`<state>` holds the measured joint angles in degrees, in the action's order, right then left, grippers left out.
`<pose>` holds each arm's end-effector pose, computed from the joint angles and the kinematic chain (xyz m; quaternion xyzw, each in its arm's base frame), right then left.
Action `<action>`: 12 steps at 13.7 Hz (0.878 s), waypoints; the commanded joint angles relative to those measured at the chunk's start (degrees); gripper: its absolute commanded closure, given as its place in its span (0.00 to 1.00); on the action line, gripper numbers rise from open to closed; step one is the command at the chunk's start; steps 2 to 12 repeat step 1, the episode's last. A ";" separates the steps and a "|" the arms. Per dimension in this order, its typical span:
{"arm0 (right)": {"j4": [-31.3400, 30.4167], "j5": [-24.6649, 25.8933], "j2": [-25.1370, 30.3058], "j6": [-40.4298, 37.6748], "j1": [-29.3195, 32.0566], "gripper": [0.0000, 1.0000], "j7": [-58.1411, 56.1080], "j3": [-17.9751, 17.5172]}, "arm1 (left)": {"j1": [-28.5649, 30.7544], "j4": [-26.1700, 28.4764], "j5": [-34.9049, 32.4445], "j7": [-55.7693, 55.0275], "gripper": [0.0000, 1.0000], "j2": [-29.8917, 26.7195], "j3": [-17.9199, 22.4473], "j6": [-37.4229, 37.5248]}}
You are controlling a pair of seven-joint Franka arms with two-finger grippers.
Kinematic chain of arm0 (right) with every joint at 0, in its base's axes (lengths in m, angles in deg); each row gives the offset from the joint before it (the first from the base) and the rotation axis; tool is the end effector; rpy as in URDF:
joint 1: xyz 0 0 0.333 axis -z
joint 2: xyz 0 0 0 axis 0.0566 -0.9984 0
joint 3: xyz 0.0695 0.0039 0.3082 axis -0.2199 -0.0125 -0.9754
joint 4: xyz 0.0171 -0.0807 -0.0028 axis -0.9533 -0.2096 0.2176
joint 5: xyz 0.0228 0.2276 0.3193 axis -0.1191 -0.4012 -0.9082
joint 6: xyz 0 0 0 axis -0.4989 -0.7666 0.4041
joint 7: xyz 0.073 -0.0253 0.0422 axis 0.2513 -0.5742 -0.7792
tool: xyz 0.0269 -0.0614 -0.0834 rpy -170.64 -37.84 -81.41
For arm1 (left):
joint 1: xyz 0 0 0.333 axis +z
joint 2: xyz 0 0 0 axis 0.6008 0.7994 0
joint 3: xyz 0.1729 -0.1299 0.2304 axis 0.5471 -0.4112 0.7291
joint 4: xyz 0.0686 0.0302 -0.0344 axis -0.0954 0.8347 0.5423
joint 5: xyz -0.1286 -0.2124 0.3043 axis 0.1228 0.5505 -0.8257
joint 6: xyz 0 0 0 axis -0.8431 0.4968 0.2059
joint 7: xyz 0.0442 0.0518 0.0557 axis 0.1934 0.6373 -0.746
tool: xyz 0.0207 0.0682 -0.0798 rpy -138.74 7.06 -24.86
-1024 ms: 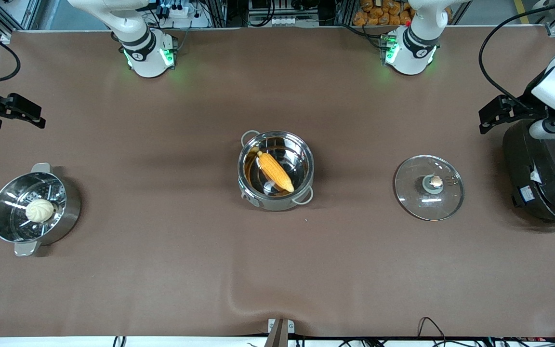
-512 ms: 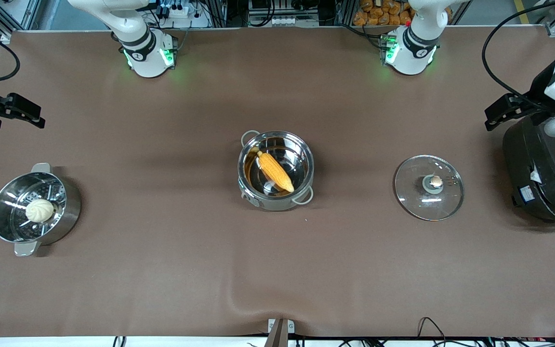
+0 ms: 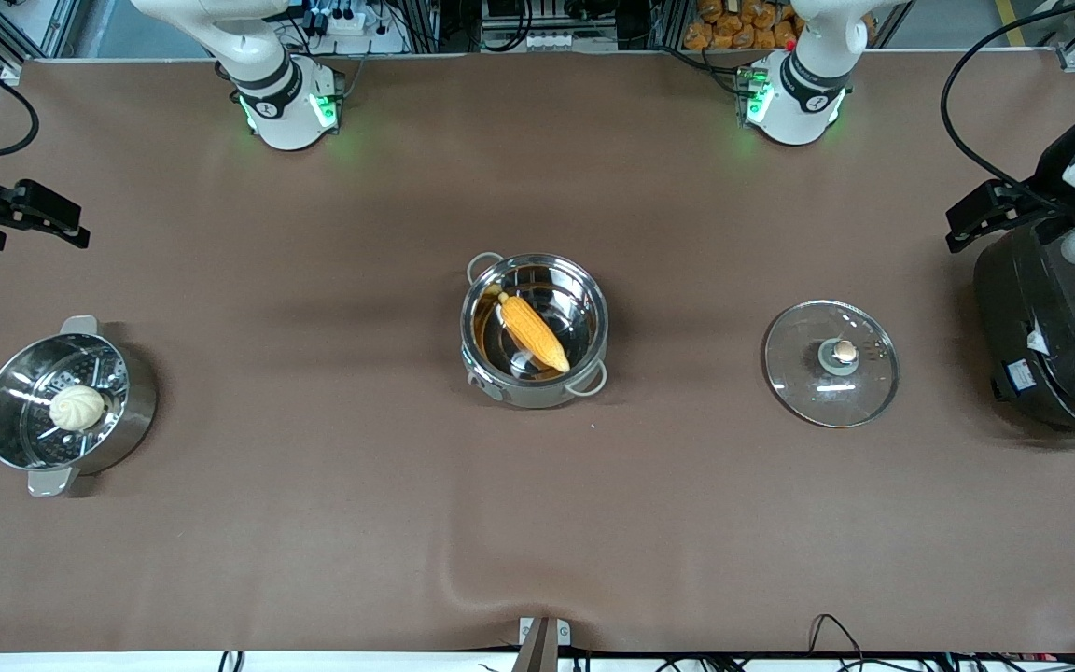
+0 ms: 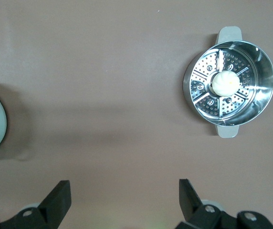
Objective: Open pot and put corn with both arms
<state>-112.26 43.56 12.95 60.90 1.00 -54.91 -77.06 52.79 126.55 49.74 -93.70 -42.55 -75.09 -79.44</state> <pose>0.5453 -0.0169 0.6302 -0.9996 -0.0103 0.0252 0.0015 0.5503 -0.0587 0.6465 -0.9990 -0.0384 -0.0088 0.0220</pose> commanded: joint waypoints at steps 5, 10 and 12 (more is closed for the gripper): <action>-0.18 -1.28 0.92 -0.48 1.28 0.00 -1.01 -0.84 | 0.57 -0.34 0.44 1.48 0.00 -0.38 0.00 0.84; -0.18 -1.28 0.92 -0.48 1.28 0.00 -1.01 -0.84 | 0.57 -0.34 0.44 1.48 0.00 -0.38 0.00 0.84; -0.18 -1.28 0.92 -0.48 1.28 0.00 -1.01 -0.84 | 0.57 -0.34 0.44 1.48 0.00 -0.38 0.00 0.84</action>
